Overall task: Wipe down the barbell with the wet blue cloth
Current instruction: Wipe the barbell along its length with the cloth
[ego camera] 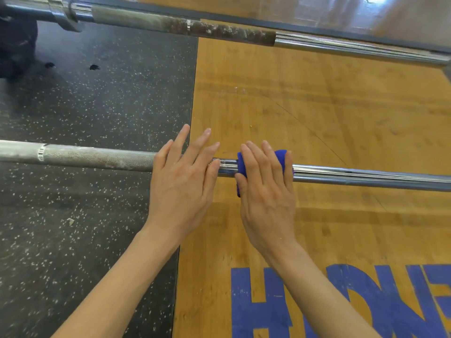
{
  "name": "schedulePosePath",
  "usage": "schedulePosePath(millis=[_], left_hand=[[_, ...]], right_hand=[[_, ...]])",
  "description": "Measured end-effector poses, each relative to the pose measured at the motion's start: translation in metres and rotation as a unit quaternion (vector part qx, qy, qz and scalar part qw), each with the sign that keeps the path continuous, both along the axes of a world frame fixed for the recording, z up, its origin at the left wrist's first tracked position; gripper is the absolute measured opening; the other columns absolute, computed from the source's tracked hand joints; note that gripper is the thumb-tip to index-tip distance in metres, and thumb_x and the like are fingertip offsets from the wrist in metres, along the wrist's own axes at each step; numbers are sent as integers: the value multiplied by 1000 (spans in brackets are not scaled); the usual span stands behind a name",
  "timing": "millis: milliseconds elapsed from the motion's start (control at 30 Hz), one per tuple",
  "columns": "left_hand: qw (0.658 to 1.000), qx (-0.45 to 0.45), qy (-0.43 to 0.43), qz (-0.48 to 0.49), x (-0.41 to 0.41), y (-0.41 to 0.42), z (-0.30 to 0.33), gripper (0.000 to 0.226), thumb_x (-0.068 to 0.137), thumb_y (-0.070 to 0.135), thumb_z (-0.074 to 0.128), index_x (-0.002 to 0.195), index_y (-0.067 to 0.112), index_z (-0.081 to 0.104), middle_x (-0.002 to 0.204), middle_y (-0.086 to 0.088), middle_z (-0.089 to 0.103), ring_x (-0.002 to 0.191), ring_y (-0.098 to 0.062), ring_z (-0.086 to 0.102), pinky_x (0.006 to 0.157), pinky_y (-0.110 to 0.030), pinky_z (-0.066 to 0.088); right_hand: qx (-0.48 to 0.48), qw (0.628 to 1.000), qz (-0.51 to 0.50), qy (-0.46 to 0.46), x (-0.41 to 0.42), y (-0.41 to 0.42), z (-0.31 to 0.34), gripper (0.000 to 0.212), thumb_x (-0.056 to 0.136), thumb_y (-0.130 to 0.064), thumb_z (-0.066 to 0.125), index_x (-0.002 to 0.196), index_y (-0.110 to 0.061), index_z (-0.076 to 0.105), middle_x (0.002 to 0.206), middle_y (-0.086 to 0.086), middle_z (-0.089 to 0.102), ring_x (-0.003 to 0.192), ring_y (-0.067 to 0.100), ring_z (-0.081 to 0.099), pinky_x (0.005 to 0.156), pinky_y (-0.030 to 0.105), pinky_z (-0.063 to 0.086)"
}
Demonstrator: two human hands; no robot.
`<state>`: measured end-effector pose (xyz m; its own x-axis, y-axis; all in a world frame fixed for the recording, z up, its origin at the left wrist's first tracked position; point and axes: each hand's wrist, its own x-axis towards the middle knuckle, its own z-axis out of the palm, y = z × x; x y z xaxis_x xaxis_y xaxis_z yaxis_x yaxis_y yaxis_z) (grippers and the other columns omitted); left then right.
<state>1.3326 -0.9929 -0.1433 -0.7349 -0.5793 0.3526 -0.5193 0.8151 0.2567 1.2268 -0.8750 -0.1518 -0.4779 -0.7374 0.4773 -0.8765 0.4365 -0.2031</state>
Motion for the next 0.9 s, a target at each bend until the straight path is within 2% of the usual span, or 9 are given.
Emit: schedulePosePath(millis=[100,233,333,400,567,667,767,833,900], left_hand=[[1000,7,5,1,3,3,0,46,108,34,29,138,18,61,154,2,48,151,-27,30,118,-41,20],[1000,8,11,3,7,10,-1,46,109,33,30,140,17,59,156,2,46,151,-27,30,119,-42,20],[1000,6,22,7,11,15,-3,46,109,33,30,142,17,57,158,1,44,152,-28,28,119,-42,19],[1000,7,26,4,14,19,-3,46,109,32,30,143,17,56,158,1,43,152,-28,27,120,-42,19],[1000,7,15,9,21,29,-2,46,109,33,29,145,19,54,161,2,39,153,-27,25,121,-40,15],[1000,19,9,-3,31,34,1,49,109,34,27,152,21,45,165,0,30,155,-26,19,123,-37,9],[1000,17,9,8,48,32,9,52,110,34,23,158,19,34,168,-2,21,157,-25,9,126,-43,4],[1000,4,3,21,52,27,11,53,110,34,22,158,17,34,168,-4,21,157,-27,8,125,-46,5],[1000,-9,-14,21,51,24,10,53,110,35,20,156,17,38,167,-4,24,156,-29,11,124,-47,9]], right_hand=[[24,999,43,3,-12,6,5,46,111,-30,27,141,-7,54,140,6,58,138,27,47,124,47,20],[17,1000,-24,5,-4,13,9,42,110,-27,30,136,-8,57,135,5,60,137,28,49,123,50,22],[45,998,39,13,7,3,9,39,109,-25,33,136,-9,57,133,4,61,134,27,51,123,50,22],[61,996,58,25,-4,16,9,42,110,-28,30,139,-9,55,134,3,60,134,26,51,124,48,21],[25,999,-13,-26,13,27,10,46,110,-27,24,139,-7,54,137,5,58,138,26,47,125,45,19],[54,997,57,3,22,33,6,46,111,-24,25,148,-6,46,150,6,49,146,25,38,124,47,20],[61,997,30,21,17,57,5,46,109,-22,31,152,-7,41,155,6,44,149,24,32,124,49,21],[55,998,-3,-4,29,50,7,45,109,-22,33,150,-7,43,153,5,46,149,25,33,124,51,20],[62,998,25,-17,44,41,7,45,110,-24,29,148,-7,46,149,5,49,146,25,37,124,50,20]])
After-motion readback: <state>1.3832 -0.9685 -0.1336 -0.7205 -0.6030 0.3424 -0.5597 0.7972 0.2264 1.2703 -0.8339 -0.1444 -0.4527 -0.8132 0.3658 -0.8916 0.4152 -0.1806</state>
